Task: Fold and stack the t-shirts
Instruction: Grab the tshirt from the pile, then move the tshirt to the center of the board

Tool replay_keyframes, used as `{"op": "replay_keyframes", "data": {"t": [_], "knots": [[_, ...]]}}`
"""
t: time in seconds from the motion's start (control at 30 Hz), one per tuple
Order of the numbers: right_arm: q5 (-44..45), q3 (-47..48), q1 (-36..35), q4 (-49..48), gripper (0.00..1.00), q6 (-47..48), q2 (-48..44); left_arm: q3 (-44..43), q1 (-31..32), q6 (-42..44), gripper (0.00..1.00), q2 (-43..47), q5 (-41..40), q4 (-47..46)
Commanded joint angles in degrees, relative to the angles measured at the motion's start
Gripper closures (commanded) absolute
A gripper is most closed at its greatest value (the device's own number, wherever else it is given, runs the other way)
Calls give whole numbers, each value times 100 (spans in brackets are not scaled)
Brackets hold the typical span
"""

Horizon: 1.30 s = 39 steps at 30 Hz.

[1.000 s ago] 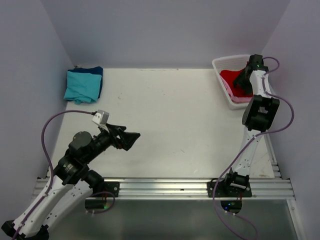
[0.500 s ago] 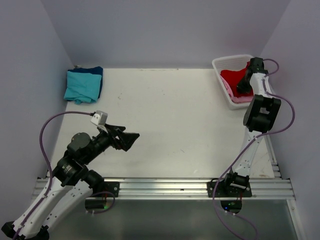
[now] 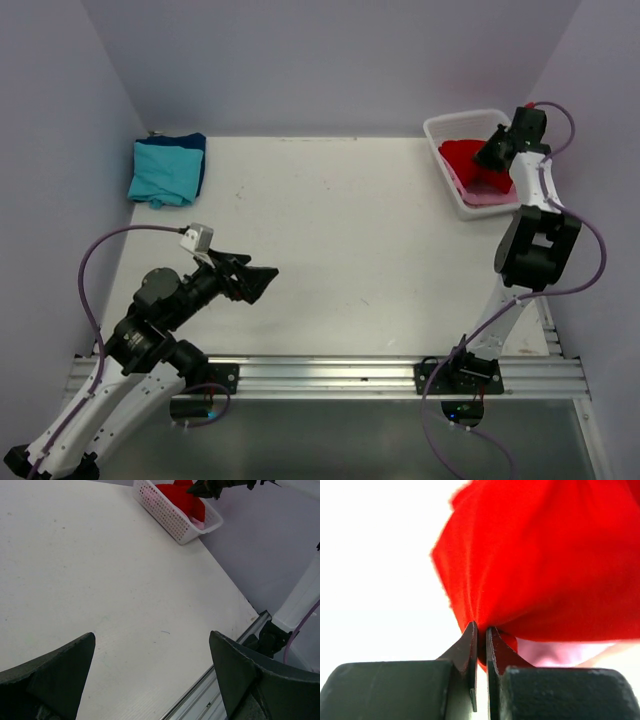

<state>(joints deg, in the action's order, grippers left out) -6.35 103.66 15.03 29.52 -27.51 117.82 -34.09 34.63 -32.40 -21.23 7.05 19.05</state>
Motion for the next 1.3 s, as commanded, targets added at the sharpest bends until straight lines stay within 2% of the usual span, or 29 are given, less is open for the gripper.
{"op": "replay_keyframes", "data": {"t": [0.0,0.17,0.3,0.37,0.5,0.67,0.73,0.93,1.07,1.13,1.27], "knots": [[-972,-389,-79,-1104,100,-237,-874,42,17,-64,0,67,16,29],[-2033,-1424,-79,-2509,100,-852,-1647,60,17,-29,0,84,-28,-15],[-2984,-1787,-79,-3529,100,-1414,-2130,51,17,6,0,67,-90,-15],[-3345,-2058,-88,-3978,100,-1914,-2280,51,17,-3,0,58,-107,-33],[-4135,-2622,-123,-5584,100,-2899,-2711,69,17,-3,0,67,-98,-42],[-4936,-2938,-552,-6596,100,-3752,-3054,147,17,-20,0,111,-142,-85],[-5330,-3026,-781,-6844,100,-4007,-3133,157,17,-38,0,119,-160,-85],[-5930,-3324,-2168,-7074,100,-4096,-3256,174,17,-117,0,207,-484,64],[-6193,-3676,-2696,-7442,100,-4280,-3283,166,17,-231,1,260,-643,152],[-6247,-3913,-2890,-7723,100,-4482,-3213,139,17,-328,2,356,-941,327],[-6212,-4397,-3137,-7698,100,-4483,-3081,-36,17,-548,3,681,-1539,687]]}}
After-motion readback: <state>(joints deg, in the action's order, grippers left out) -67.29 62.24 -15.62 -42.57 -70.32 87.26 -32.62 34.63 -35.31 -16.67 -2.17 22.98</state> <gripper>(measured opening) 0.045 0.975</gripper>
